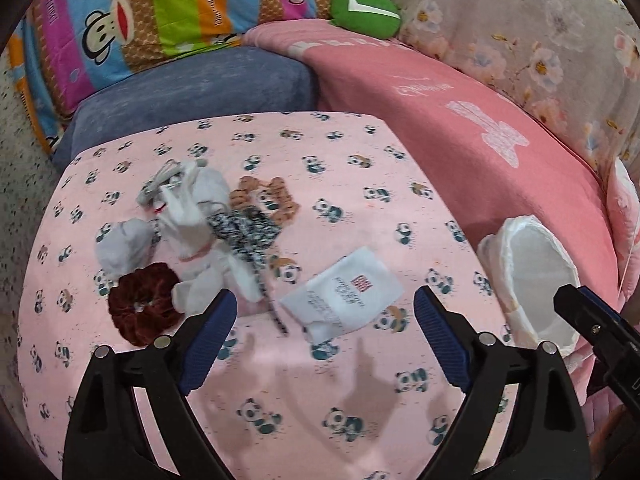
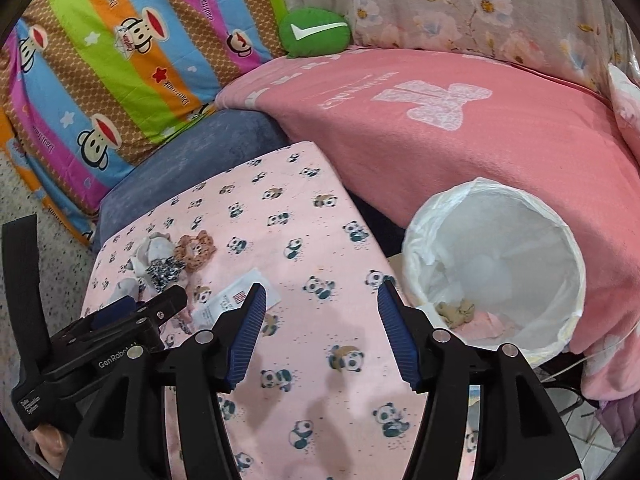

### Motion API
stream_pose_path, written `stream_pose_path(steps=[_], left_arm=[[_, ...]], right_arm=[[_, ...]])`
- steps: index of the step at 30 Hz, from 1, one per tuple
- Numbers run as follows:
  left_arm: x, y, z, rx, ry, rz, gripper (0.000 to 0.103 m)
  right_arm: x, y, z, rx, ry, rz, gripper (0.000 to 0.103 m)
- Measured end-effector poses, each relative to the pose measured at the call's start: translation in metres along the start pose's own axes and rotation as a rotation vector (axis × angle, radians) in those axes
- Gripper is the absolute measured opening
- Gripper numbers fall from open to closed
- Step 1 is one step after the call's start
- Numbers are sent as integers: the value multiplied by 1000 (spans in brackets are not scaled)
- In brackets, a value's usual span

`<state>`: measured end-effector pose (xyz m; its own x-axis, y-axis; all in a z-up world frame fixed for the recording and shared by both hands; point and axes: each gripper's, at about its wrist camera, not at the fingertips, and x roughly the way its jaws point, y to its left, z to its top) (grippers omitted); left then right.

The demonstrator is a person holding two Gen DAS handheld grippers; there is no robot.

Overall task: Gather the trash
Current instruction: 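Move both open tools back to the clothing pile, then grasp the dark red velvet scrunchie with the left tool while the right grasps the leopard scrunchie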

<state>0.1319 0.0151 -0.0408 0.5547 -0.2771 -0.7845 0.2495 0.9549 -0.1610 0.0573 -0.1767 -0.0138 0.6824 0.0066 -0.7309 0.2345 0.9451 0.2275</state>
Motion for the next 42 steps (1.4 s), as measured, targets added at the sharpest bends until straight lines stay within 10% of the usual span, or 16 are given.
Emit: stream_pose_path(steps=[23, 30, 38, 42], left_arm=[[31, 167, -24, -276, 100, 69, 84], [45, 175, -26, -287, 133, 18, 63], [45, 173, -27, -284, 134, -31, 24], [42, 167, -26, -274, 131, -44, 15]], right_arm=[[105, 169, -8, -178, 135, 135, 59], [131, 185, -12, -211, 161, 116, 56], [146, 184, -14, -205, 185, 121, 7], [133, 177, -15, -188, 148, 129, 4]])
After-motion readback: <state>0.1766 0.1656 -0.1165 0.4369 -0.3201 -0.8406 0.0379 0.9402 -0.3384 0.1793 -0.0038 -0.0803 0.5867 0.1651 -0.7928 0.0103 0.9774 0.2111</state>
